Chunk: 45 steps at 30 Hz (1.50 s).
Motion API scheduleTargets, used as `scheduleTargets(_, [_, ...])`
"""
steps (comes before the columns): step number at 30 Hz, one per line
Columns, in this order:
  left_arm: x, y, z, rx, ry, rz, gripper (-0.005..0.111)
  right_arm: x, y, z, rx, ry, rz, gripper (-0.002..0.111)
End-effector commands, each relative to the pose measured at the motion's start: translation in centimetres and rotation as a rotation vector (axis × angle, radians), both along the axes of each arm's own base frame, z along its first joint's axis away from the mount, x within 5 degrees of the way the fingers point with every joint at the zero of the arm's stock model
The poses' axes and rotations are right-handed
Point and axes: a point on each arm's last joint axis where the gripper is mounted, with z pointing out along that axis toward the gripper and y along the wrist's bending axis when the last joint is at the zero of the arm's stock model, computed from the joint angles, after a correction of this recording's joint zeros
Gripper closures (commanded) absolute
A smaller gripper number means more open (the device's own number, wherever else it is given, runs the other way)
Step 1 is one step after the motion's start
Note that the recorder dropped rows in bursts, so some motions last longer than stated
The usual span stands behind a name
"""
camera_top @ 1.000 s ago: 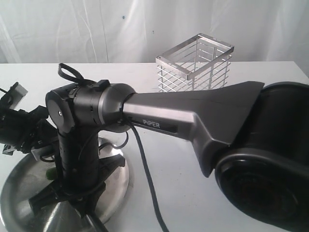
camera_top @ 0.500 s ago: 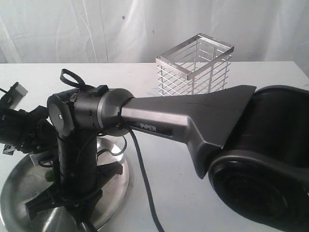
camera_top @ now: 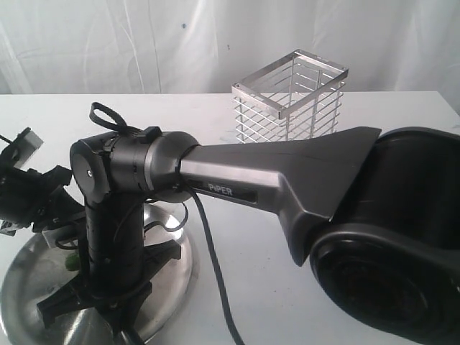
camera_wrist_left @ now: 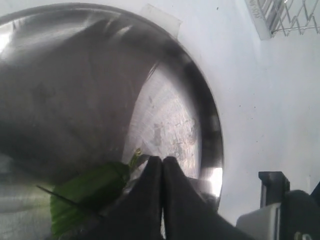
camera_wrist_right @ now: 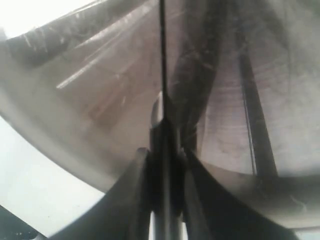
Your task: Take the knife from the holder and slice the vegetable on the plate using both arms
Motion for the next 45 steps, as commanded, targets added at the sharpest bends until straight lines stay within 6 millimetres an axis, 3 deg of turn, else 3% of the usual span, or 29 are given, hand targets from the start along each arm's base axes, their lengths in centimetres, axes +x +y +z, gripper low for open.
scheduleTargets(1, [-0.5,0.6,0.1,-0.013,0.034,0.011,0.107,0.1,0.1,-0.1,0.004,-0.003,0.024,0.108])
scheduleTargets(7, [-0.7,1.9,0.4,-0.032,0.042,0.057,0.107,0.1,0.0,-0.1,0.005,-0.006,0.034,0.108])
scheduleTargets(13, [-1.0,1.9,1.4,-0.03,0.015,0.051,0.107,0.6,-0.2,-0.1,0.006,-0.007,0.027,0.108])
scheduleTargets(24, [-2.4,2.3,-0.9,0.064,0.093,0.102,0.107,1.4,-0.7,-0.1,0.018,-0.006,0.033,0.108])
scheduleTargets(37, [-1.6,2.1,-0.6,0.0,0.036,0.166,0.107,1.3,-0.6,-0.1,0.027,0.008,0.03,0.108])
scheduleTargets(45, [-1.1,1.3,-4.0,0.021,0.104,0.119,0.107,1.3,-0.6,-0.1,0.027,0.008,0.03,0.108])
